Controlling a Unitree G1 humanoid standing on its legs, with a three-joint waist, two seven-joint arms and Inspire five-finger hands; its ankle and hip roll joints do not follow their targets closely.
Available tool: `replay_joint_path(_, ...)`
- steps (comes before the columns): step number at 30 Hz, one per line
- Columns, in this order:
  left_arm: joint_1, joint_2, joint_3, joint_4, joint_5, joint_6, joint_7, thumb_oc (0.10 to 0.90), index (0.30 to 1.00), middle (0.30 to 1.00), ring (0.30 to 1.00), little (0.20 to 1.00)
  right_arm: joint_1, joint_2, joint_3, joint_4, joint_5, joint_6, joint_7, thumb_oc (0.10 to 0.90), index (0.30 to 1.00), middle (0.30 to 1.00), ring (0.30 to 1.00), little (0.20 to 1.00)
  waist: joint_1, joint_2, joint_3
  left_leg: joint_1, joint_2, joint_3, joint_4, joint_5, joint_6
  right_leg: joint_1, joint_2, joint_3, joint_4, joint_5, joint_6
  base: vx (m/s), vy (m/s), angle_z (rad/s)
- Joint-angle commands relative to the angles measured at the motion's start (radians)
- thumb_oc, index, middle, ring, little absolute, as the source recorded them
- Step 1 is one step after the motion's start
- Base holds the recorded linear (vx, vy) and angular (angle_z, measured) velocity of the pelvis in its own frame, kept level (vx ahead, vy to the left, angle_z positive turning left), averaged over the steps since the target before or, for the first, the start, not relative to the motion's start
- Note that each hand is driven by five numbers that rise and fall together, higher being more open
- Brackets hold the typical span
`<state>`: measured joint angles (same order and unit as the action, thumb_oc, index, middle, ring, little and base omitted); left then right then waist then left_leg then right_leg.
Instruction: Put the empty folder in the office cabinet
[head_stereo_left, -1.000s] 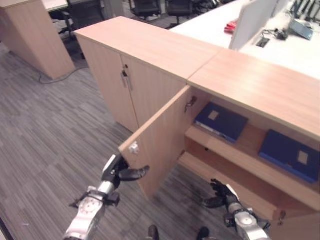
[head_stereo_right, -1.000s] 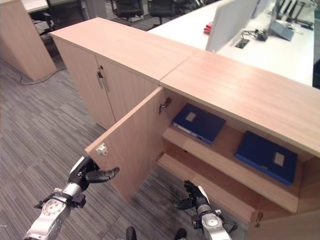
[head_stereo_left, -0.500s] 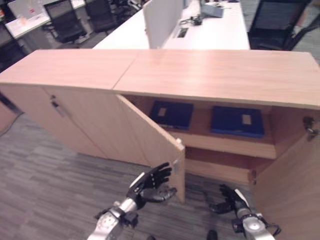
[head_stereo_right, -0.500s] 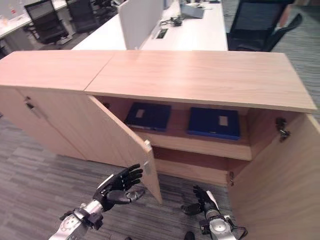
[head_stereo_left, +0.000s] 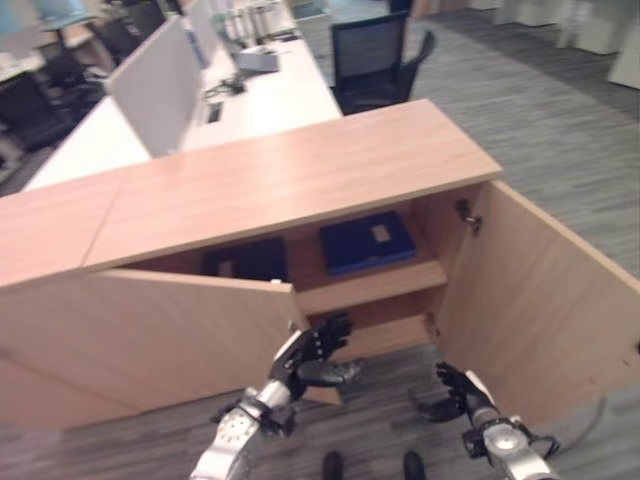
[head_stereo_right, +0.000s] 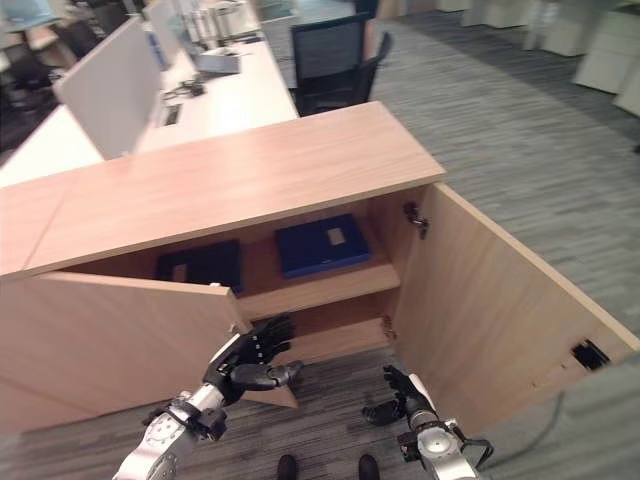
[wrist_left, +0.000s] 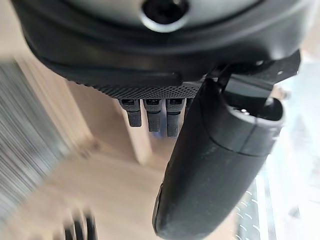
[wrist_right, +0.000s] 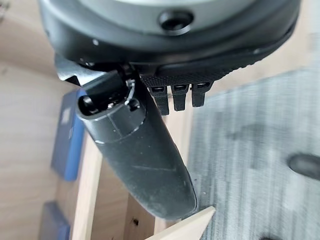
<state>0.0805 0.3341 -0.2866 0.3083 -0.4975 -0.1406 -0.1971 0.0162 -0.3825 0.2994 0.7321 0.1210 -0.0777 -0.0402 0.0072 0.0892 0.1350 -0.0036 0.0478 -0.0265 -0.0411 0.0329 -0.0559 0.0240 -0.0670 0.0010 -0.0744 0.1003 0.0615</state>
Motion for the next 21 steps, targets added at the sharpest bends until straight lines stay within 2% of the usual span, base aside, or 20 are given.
replay_joint_path(1, -0.081, 0.022, 0.103, -0.025, 0.005, -0.136, 0.073, 0.800, 0.900, 0.900, 0.900, 0.900, -0.036, 0.002, -0.040, -0.112, 0.019, -0.075, 0.023, 0.800, 0.900, 0.900, 0.900, 0.900, 0.026, -0.030, -0.025, 0.020, 0.025, -0.011, 0.041, -0.019, -0.054, 0.135, -0.007, -0.050, -0.009, -0.175, 0.044, 0.13, 0.106, -0.12)
replay_joint_path(3, -0.143, 0.056, 0.175, 0.123, 0.034, -0.142, 0.131, 0.800, 0.900, 0.900, 0.900, 0.900, 0.009, -0.003, -0.071, -0.142, 0.038, -0.080, 0.039, 0.800, 0.900, 0.900, 0.900, 0.900, -0.011, -0.043, -0.056, 0.079, 0.025, 0.025, -0.025, -0.016, -0.043, 0.130, -0.012, -0.039, -0.008, -0.167, 0.058, 0.15, 0.151, -0.03)
replay_joint_path(5, -0.161, 0.070, 0.186, 0.159, 0.041, -0.141, 0.140, 0.800, 0.900, 0.900, 0.900, 0.900, 0.016, -0.005, -0.077, -0.145, 0.042, -0.080, 0.041, 0.800, 0.900, 0.900, 0.900, 0.900, -0.017, -0.047, -0.063, 0.085, 0.023, 0.038, -0.034, -0.019, -0.039, 0.128, -0.016, -0.034, -0.008, -0.164, 0.063, 0.08, 0.114, -0.18)
replay_joint_path(7, -0.218, 0.134, 0.215, 0.251, 0.065, -0.140, 0.158, 0.800, 0.900, 0.900, 0.900, 0.900, 0.036, -0.010, -0.094, -0.137, 0.044, -0.082, 0.046, 0.800, 0.900, 0.900, 0.900, 0.900, -0.036, -0.054, -0.079, 0.093, 0.016, 0.057, -0.046, -0.028, -0.031, 0.120, -0.023, -0.023, -0.003, -0.159, 0.077, 0.10, 0.168, -0.23)
replay_joint_path(9, -0.236, 0.158, 0.220, 0.273, 0.073, -0.139, 0.158, 0.800, 0.900, 0.900, 0.900, 0.900, 0.040, -0.012, -0.099, -0.135, 0.045, -0.082, 0.049, 0.800, 0.900, 0.900, 0.900, 0.900, -0.041, -0.058, -0.083, 0.092, 0.012, 0.060, -0.046, -0.032, -0.029, 0.119, -0.028, -0.020, -0.001, -0.158, 0.082, 0.07, 0.119, -0.07)
replay_joint_path(14, -0.366, 0.321, 0.246, 0.466, 0.108, -0.127, 0.157, 0.800, 0.900, 0.900, 0.900, 0.900, 0.068, -0.023, -0.120, -0.128, 0.071, -0.089, 0.065, 0.800, 0.900, 0.900, 0.900, 0.900, -0.074, -0.071, -0.099, 0.096, -0.007, 0.068, -0.046, -0.054, -0.014, 0.104, -0.054, -0.003, 0.016, -0.153, 0.110, 0.06, 0.157, 0.02)
replay_joint_path(16, -0.387, 0.341, 0.246, 0.498, 0.109, -0.126, 0.155, 0.800, 0.900, 0.900, 0.900, 0.900, 0.070, -0.023, -0.117, -0.126, 0.073, -0.091, 0.069, 0.800, 0.900, 0.900, 0.900, 0.900, -0.078, -0.073, -0.100, 0.096, -0.009, 0.070, -0.046, -0.058, -0.011, 0.100, -0.057, 0.000, 0.018, -0.151, 0.113, 0.02, 0.107, -0.01)
replay_joint_path(17, -0.432, 0.385, 0.247, 0.542, 0.121, -0.127, 0.160, 0.800, 0.900, 0.900, 0.900, 0.900, 0.068, -0.023, -0.112, -0.117, 0.077, -0.093, 0.070, 0.800, 0.900, 0.900, 0.900, 0.900, -0.084, -0.078, -0.103, 0.097, -0.013, 0.077, -0.046, -0.064, -0.006, 0.091, -0.064, 0.010, 0.023, -0.146, 0.121, 0.01, 0.094, -0.03)
replay_joint_path(21, -0.480, 0.431, 0.243, 0.578, 0.154, -0.128, 0.167, 0.800, 0.900, 0.900, 0.900, 0.900, 0.065, -0.014, -0.104, -0.111, 0.081, -0.096, 0.073, 0.800, 0.900, 0.900, 0.900, 0.900, -0.087, -0.085, -0.105, 0.101, -0.018, 0.088, -0.046, -0.074, 0.002, 0.074, -0.071, 0.018, 0.037, -0.139, 0.133, 0.01, 0.089, -0.08)
